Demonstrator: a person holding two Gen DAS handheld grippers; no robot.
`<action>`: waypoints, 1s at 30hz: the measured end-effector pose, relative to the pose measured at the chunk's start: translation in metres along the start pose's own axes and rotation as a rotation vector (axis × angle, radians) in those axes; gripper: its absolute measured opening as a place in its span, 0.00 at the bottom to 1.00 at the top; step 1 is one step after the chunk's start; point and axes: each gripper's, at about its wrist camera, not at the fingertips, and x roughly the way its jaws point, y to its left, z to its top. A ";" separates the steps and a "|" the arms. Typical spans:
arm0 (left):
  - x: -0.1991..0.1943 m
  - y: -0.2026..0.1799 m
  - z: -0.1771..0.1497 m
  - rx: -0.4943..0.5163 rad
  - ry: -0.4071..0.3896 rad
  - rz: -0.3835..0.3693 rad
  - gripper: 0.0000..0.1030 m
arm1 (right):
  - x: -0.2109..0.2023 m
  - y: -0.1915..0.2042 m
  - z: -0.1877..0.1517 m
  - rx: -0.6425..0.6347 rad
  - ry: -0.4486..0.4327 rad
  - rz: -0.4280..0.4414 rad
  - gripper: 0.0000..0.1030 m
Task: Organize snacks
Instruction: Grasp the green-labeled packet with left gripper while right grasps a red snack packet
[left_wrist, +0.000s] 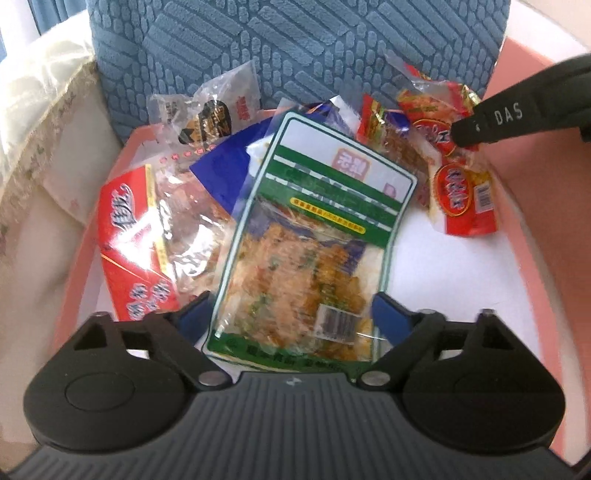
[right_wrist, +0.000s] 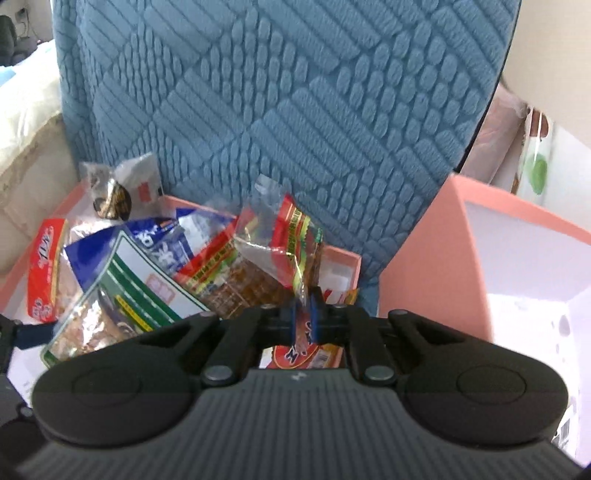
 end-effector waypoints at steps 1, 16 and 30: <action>0.000 0.000 -0.001 0.001 -0.002 0.000 0.85 | -0.002 0.000 0.000 0.004 -0.003 0.004 0.10; -0.025 0.012 -0.009 -0.073 -0.030 -0.078 0.48 | -0.025 -0.002 -0.011 0.060 -0.043 0.024 0.10; -0.052 0.030 -0.023 -0.194 -0.074 -0.145 0.23 | -0.058 -0.006 -0.041 0.136 -0.048 0.058 0.10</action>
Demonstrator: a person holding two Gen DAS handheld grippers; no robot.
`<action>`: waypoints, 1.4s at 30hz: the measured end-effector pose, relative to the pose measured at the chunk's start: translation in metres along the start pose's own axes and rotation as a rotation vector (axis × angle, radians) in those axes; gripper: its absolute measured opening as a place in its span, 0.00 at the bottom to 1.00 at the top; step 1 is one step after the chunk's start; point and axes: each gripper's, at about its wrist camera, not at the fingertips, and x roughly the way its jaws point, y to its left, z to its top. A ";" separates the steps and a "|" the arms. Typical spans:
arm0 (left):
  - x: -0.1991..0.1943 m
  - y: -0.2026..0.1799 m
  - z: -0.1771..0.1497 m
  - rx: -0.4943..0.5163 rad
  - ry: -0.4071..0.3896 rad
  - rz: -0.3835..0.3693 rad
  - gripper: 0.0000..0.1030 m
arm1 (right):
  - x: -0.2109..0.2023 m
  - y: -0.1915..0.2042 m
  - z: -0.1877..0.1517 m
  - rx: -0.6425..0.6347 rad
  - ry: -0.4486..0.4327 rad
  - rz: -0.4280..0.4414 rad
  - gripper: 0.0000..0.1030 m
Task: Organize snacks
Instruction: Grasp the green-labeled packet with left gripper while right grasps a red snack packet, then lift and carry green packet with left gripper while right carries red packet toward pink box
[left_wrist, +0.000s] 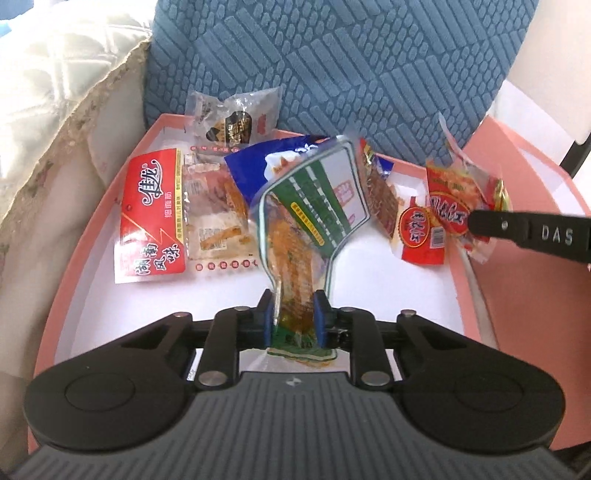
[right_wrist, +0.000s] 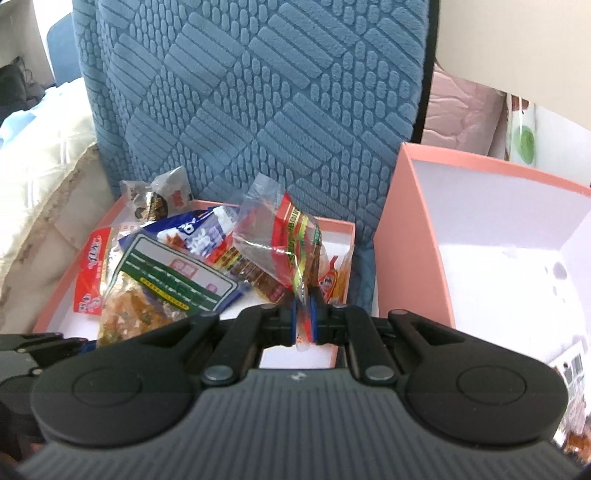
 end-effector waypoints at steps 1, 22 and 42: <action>-0.001 0.001 0.000 -0.009 -0.002 -0.005 0.22 | -0.003 0.000 -0.001 0.000 -0.003 -0.001 0.10; -0.046 0.017 -0.020 -0.148 -0.065 -0.091 0.18 | -0.049 0.007 -0.057 0.123 0.015 0.062 0.10; -0.104 -0.003 -0.027 -0.163 -0.117 -0.136 0.18 | -0.099 -0.003 -0.072 0.192 -0.011 0.094 0.10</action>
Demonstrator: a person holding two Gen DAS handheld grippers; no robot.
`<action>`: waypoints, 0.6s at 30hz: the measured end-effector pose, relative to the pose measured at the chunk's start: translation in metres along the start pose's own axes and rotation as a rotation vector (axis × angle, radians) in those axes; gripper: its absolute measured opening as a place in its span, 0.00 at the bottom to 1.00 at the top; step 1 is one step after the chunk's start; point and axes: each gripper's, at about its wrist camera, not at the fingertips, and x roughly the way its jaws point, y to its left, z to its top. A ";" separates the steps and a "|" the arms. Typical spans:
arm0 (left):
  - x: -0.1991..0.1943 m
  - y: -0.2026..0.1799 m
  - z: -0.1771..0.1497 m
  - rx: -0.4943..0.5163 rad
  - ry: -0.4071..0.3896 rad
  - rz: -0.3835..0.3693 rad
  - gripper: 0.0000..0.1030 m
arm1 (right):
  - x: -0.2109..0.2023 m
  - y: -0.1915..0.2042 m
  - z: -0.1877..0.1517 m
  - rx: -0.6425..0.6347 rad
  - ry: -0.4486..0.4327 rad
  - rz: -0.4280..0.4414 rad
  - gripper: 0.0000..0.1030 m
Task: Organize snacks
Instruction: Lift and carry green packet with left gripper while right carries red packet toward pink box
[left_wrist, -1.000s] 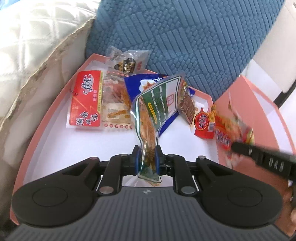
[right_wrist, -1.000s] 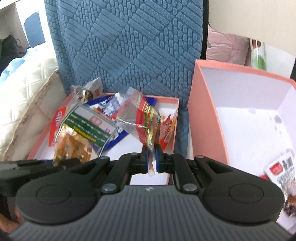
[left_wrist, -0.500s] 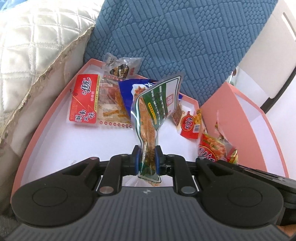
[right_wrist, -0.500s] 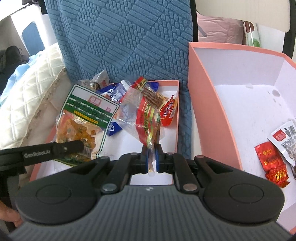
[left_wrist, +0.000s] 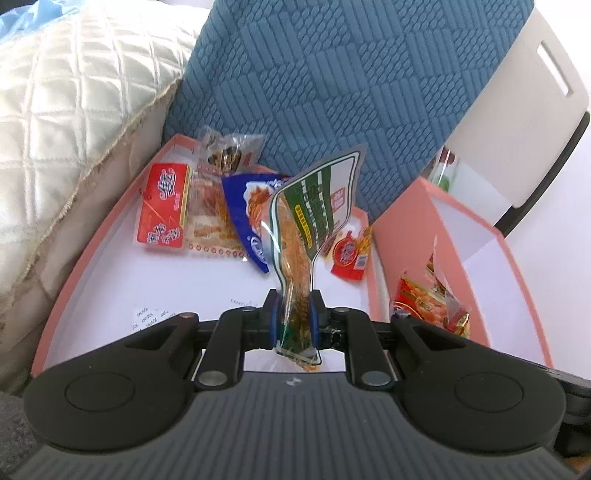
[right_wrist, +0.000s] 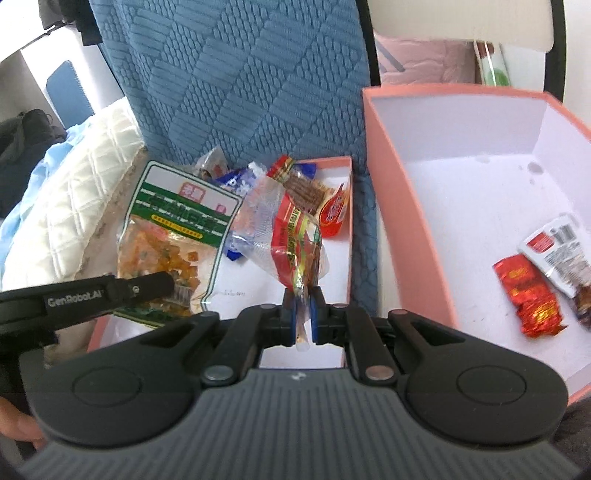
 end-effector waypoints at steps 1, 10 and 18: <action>-0.003 -0.001 0.001 -0.003 -0.005 -0.002 0.18 | -0.004 -0.001 0.002 0.006 -0.006 0.002 0.10; -0.027 -0.023 0.012 0.004 -0.041 -0.028 0.18 | -0.036 -0.006 0.017 0.008 -0.062 0.013 0.10; -0.045 -0.042 0.027 0.009 -0.077 -0.055 0.18 | -0.062 -0.010 0.033 0.010 -0.114 0.020 0.10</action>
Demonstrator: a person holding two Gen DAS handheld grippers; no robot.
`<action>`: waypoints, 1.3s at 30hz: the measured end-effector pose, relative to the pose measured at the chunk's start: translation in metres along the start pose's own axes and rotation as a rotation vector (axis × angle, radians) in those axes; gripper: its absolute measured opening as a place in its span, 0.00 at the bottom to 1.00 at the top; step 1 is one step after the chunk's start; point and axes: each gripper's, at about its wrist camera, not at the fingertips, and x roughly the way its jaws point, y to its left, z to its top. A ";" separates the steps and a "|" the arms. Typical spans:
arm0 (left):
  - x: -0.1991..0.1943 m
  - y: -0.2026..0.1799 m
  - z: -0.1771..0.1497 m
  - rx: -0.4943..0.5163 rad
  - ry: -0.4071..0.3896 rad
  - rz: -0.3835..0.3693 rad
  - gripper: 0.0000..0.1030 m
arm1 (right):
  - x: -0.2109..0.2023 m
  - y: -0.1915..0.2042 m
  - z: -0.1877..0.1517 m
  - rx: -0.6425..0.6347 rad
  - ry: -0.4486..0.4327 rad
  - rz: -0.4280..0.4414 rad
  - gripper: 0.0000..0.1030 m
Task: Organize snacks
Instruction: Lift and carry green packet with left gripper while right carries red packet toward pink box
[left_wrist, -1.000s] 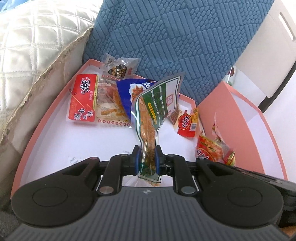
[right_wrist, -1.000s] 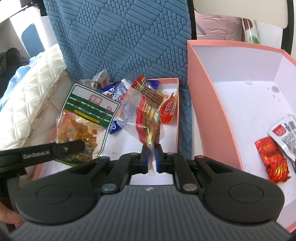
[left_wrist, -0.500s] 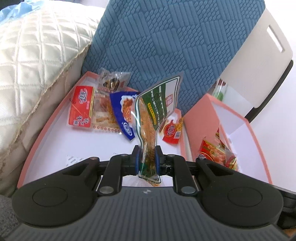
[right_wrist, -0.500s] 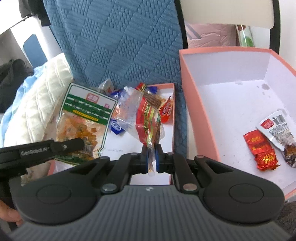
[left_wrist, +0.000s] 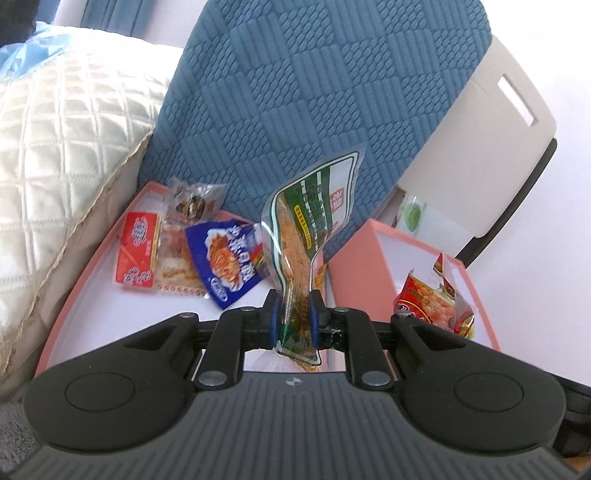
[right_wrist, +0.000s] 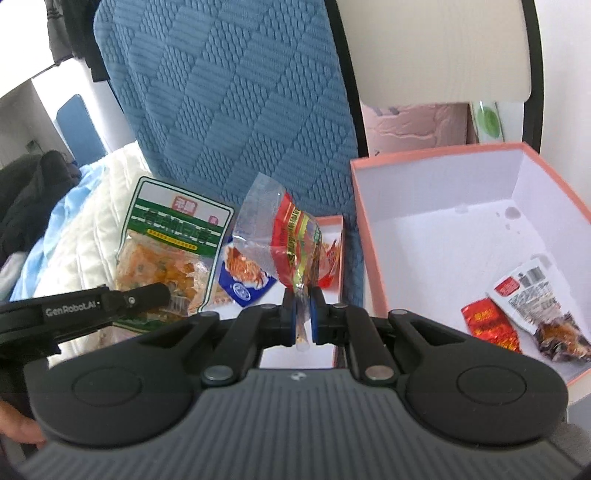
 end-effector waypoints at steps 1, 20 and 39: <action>-0.002 -0.003 0.002 0.003 -0.004 -0.003 0.18 | -0.002 -0.001 0.002 0.000 -0.007 -0.001 0.10; -0.024 -0.077 0.029 0.069 -0.055 -0.073 0.18 | -0.058 -0.025 0.044 -0.005 -0.136 -0.035 0.10; 0.011 -0.143 0.009 0.120 0.032 -0.124 0.18 | -0.072 -0.088 0.036 0.030 -0.141 -0.153 0.11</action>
